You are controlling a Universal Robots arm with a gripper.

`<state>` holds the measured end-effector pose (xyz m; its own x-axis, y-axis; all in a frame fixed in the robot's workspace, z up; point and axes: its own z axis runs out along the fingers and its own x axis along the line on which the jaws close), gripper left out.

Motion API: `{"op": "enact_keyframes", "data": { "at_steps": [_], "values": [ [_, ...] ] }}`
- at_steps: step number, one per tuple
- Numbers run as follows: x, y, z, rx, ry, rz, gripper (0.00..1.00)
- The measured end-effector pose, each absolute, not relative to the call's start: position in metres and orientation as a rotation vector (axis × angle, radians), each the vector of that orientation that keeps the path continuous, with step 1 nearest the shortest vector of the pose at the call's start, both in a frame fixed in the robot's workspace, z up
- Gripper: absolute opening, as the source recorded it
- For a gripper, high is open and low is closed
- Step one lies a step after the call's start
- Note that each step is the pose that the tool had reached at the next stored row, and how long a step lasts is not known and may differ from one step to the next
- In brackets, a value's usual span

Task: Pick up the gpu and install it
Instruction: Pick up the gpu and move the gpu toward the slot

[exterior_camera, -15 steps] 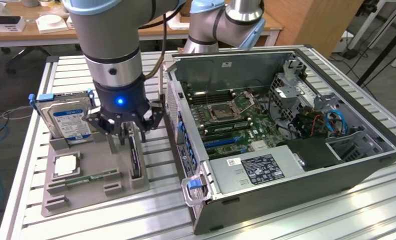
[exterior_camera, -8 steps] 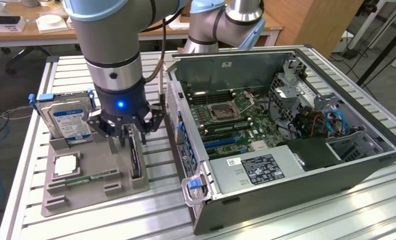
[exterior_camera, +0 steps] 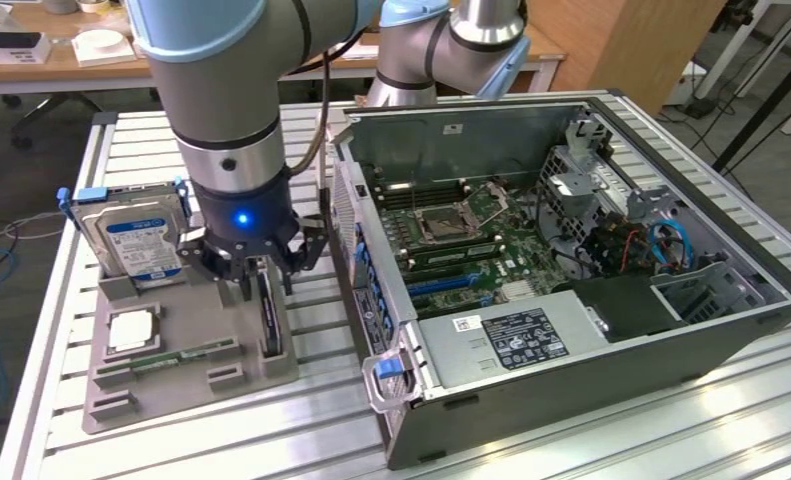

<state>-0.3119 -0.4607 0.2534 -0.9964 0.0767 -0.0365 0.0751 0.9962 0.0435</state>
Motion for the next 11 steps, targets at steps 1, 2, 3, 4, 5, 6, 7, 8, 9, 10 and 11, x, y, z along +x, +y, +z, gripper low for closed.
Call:
{"op": "enact_keyframes", "data": {
  "at_steps": [1, 2, 3, 4, 5, 6, 7, 8, 9, 10, 11],
  "values": [
    [-0.312, -0.461, 0.252, 0.118, 3.100, 0.065, 0.49],
    [-0.312, -0.461, 0.251, 0.118, 3.100, 0.065, 0.49],
    [-0.312, -0.461, 0.250, 0.118, 3.100, 0.065, 0.49],
    [-0.312, -0.461, 0.248, 0.118, 3.099, 0.065, 0.49],
    [-0.312, -0.461, 0.247, 0.118, 3.099, 0.065, 0.49],
    [-0.312, -0.461, 0.246, 0.118, 3.099, 0.065, 0.49],
    [-0.312, -0.461, 0.245, 0.118, 3.099, 0.065, 0.49],
    [-0.312, -0.461, 0.244, 0.118, 3.099, 0.065, 0.49],
    [-0.312, -0.461, 0.242, 0.118, 3.099, 0.065, 0.49],
    [-0.312, -0.461, 0.241, 0.118, 3.099, 0.065, 0.49],
    [-0.312, -0.461, 0.240, 0.117, 3.098, 0.065, 0.49]
  ]
}}
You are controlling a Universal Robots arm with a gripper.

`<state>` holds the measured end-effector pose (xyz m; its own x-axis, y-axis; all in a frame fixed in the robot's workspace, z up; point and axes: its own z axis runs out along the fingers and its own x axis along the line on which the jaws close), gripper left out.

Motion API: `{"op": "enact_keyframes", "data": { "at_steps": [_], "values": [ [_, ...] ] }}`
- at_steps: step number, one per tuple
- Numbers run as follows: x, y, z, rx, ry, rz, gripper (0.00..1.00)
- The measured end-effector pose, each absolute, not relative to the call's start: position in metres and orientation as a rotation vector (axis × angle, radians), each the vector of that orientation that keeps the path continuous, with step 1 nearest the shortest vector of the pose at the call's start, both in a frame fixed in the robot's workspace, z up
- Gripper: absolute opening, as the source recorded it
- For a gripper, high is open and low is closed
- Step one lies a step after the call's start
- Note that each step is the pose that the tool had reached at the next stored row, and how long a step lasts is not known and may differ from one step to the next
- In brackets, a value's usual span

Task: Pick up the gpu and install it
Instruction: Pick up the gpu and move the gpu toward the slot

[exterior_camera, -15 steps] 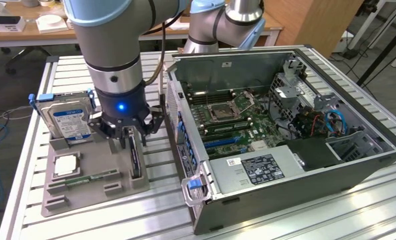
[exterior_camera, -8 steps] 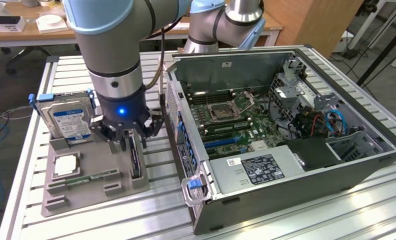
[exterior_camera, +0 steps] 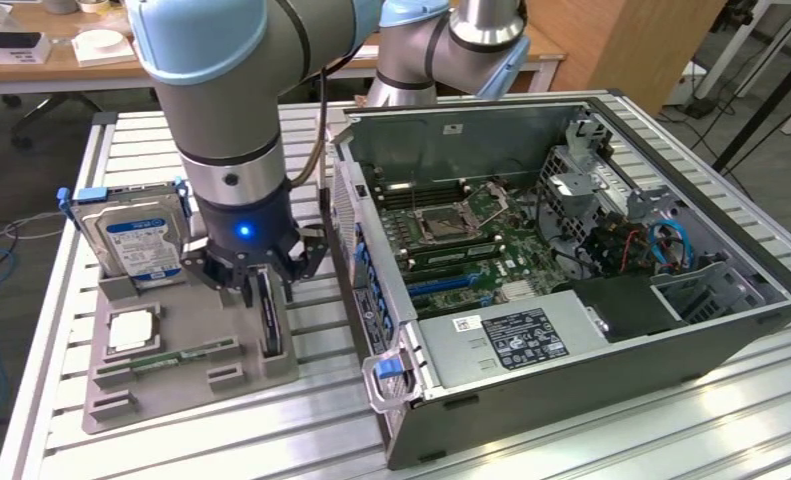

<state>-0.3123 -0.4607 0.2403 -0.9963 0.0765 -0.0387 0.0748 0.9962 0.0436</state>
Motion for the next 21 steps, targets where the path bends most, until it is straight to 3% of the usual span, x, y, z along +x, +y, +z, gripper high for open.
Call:
{"op": "enact_keyframes", "data": {
  "at_steps": [19, 21],
  "values": [
    [-0.3123, -0.4583, 0.2360, 0.117, 3.098, 0.065, 0.49],
    [-0.3123, -0.4583, 0.2360, 0.117, 3.098, 0.065, 0.42]
  ]
}}
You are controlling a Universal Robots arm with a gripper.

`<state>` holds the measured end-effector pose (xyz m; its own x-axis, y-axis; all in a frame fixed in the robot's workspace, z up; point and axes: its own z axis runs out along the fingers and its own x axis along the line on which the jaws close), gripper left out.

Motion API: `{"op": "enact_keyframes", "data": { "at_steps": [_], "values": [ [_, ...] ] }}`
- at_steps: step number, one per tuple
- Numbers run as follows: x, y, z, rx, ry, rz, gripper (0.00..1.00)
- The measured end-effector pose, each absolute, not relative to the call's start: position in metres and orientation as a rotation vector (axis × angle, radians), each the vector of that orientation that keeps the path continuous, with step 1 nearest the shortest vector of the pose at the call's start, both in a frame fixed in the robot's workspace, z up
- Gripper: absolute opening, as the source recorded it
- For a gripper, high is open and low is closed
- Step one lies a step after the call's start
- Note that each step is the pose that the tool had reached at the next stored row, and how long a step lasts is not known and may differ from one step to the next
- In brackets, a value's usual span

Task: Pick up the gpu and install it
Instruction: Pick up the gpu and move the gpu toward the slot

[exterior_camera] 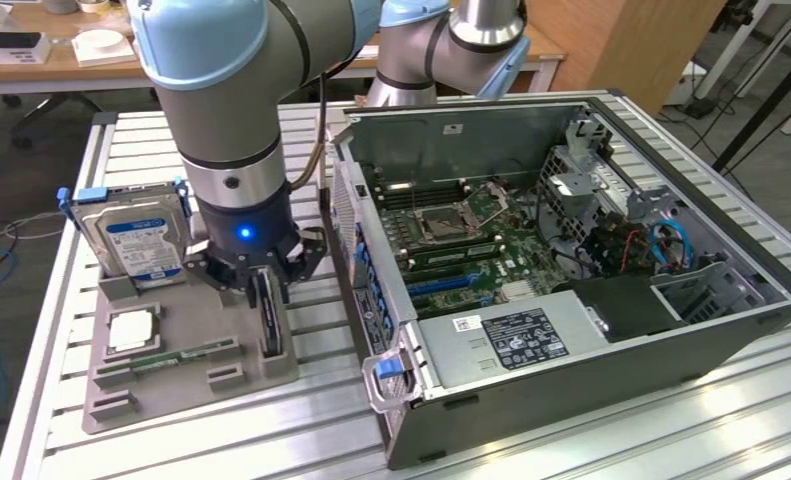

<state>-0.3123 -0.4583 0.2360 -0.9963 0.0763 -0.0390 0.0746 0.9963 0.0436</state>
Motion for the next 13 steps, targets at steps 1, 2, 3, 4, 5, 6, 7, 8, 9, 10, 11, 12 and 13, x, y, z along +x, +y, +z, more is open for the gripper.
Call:
{"op": "enact_keyframes", "data": {
  "at_steps": [1, 2, 3, 4, 5, 6, 7, 8, 9, 10, 11, 12, 13],
  "values": [
    [-0.3123, -0.4583, 0.2360, 0.117, 3.098, 0.065, 0.42],
    [-0.3123, -0.4583, 0.2360, 0.117, 3.098, 0.065, 0.35],
    [-0.3123, -0.4583, 0.2360, 0.117, 3.098, 0.065, 0.35],
    [-0.3123, -0.4582, 0.2360, 0.117, 3.098, 0.065, 0.35],
    [-0.3123, -0.4583, 0.2360, 0.117, 3.098, 0.065, 0.35],
    [-0.3123, -0.4583, 0.2360, 0.117, 3.098, 0.065, 0.35],
    [-0.3123, -0.4583, 0.2360, 0.117, 3.098, 0.065, 0.35],
    [-0.3123, -0.4583, 0.2360, 0.117, 3.098, 0.065, 0.35],
    [-0.3123, -0.4583, 0.2360, 0.117, 3.098, 0.065, 0.35],
    [-0.3123, -0.4583, 0.2360, 0.117, 3.098, 0.065, 0.35],
    [-0.3123, -0.4583, 0.2359, 0.117, 3.098, 0.065, 0.35],
    [-0.3124, -0.4582, 0.2359, 0.117, 3.097, 0.065, 0.35],
    [-0.3129, -0.4580, 0.2359, 0.117, 3.097, 0.065, 0.35]
  ]
}}
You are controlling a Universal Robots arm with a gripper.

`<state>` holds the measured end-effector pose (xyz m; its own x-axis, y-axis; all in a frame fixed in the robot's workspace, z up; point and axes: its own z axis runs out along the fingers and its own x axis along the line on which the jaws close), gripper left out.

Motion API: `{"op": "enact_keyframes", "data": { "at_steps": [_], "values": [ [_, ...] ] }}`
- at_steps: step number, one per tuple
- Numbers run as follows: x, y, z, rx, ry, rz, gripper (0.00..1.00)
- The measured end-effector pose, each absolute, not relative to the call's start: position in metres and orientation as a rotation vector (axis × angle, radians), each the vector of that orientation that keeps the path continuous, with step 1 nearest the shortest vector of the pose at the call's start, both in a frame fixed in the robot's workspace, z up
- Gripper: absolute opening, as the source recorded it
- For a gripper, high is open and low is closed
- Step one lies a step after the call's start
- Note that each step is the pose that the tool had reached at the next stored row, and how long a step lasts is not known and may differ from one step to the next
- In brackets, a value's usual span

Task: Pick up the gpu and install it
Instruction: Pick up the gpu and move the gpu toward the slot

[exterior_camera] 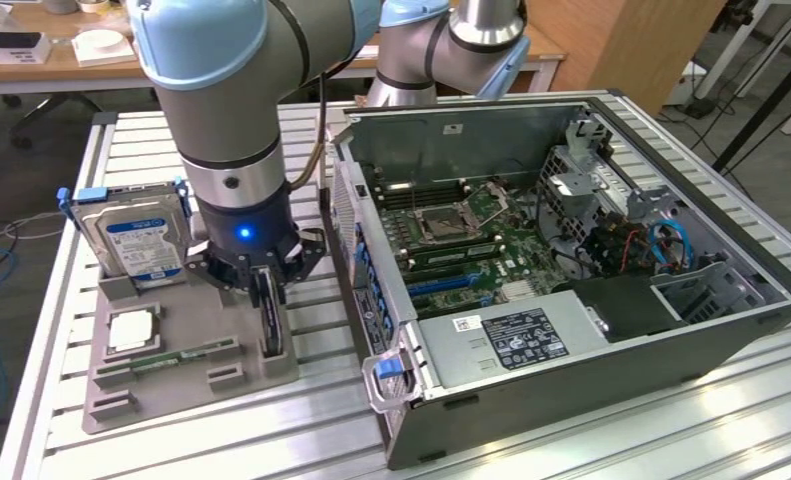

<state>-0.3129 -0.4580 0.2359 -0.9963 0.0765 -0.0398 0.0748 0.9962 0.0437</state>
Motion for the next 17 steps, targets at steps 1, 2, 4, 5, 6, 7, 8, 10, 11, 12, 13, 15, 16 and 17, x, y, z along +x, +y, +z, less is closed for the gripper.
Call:
{"op": "enact_keyframes", "data": {
  "at_steps": [1, 2, 4, 5, 6, 7, 8, 10, 11, 12, 13, 15, 16, 17],
  "values": [
    [-0.3135, -0.4577, 0.2359, 0.117, 3.097, 0.065, 0.35],
    [-0.3142, -0.4572, 0.2359, 0.117, 3.097, 0.064, 0.35],
    [-0.3154, -0.4567, 0.2359, 0.117, 3.096, 0.062, 0.35],
    [-0.3154, -0.4567, 0.2359, 0.117, 3.096, 0.062, 0.35],
    [-0.3154, -0.4567, 0.2359, 0.117, 3.096, 0.062, 0.35],
    [-0.3154, -0.4566, 0.2359, 0.117, 3.096, 0.062, 0.35],
    [-0.3156, -0.4564, 0.2358, 0.117, 3.096, 0.062, 0.35],
    [-0.3168, -0.4559, 0.2356, 0.117, 3.096, 0.062, 0.35],
    [-0.3179, -0.4555, 0.2355, 0.117, 3.096, 0.062, 0.35],
    [-0.3189, -0.4551, 0.2355, 0.117, 3.096, 0.062, 0.35],
    [-0.3194, -0.4549, 0.2354, 0.117, 3.096, 0.062, 0.35],
    [-0.3190, -0.4549, 0.2354, 0.117, 3.096, 0.062, 0.35],
    [-0.3184, -0.4549, 0.2354, 0.117, 3.096, 0.062, 0.35],
    [-0.3177, -0.4549, 0.2353, 0.117, 3.096, 0.062, 0.35]
  ]
}}
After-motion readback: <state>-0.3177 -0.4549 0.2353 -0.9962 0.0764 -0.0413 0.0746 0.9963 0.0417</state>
